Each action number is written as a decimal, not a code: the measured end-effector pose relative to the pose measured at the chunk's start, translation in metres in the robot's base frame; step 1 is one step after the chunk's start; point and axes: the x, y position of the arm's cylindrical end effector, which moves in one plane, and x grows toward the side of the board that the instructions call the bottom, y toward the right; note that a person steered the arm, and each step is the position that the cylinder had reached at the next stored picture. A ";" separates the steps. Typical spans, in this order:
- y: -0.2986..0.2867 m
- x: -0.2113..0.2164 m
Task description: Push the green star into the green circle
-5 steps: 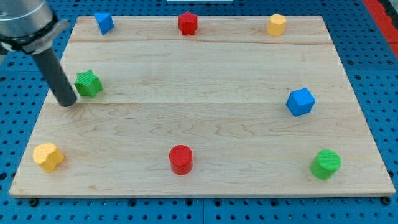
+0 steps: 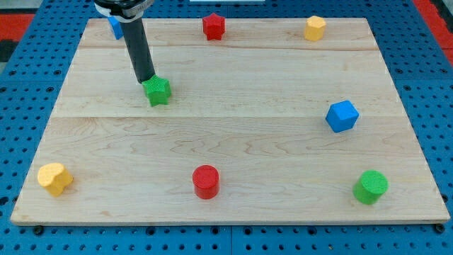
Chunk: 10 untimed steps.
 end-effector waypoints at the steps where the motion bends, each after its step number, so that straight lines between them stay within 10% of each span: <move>1: 0.000 -0.001; 7: 0.182 0.098; 10: 0.090 0.114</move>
